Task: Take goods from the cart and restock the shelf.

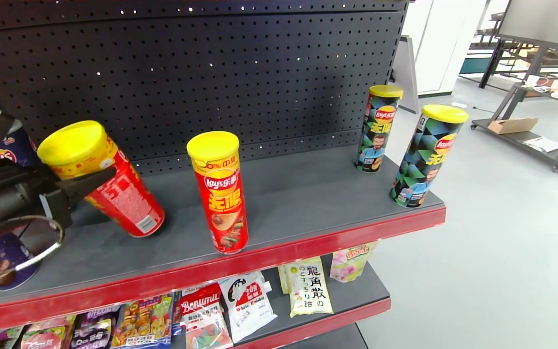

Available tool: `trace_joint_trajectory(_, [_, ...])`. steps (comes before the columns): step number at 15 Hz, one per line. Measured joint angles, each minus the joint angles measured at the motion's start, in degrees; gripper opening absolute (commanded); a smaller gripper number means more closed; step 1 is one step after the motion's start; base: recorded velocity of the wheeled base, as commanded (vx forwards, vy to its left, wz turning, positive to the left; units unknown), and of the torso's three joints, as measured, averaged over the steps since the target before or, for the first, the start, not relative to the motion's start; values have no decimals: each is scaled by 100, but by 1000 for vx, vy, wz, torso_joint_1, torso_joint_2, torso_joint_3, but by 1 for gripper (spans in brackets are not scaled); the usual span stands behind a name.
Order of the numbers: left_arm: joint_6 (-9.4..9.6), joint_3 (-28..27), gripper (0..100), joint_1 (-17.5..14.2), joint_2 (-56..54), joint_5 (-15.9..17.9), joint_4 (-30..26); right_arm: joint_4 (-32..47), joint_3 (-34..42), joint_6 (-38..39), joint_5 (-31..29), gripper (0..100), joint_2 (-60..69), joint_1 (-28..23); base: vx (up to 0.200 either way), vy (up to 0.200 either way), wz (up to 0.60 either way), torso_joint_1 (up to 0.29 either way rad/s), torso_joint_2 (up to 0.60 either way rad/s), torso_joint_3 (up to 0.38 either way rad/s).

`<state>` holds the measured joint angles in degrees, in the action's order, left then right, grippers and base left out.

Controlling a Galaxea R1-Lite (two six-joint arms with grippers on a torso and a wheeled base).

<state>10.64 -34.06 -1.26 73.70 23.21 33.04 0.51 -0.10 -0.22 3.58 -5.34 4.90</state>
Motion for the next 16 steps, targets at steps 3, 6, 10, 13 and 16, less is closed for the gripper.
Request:
trace_joint_trajectory(3, [-354, -973, 0, 101, 918, -171, 290, 2, 0, 0, 2, 100, 0, 0, 0, 0, 0, 0, 0, 0])
trace_joint_trajectory(6, [-745, -2050, 0, 469, 1687, -536, 71, 2, 0, 0, 2, 100, 0, 0, 0, 0, 0, 0, 0, 0])
trace_joint_trajectory(10, [-802, -2705, 0, 762, 2334, -580, -482, 2, -1, 0, 2, 100, 0, 0, 0, 0, 0, 0, 0, 0])
trace_joint_trajectory(13, [-794, -3054, 0, 853, 2649, -591, -605, 2, -1, -2, 5, 100, 0, 2, 0, 0, 0, 0, 0, 0])
trace_joint_trajectory(16, [-769, -3316, 0, 1053, 2833, -614, -969, 2, -1, 0, 5, 100, 0, 0, 0, 0, 0, 0, 0, 0])
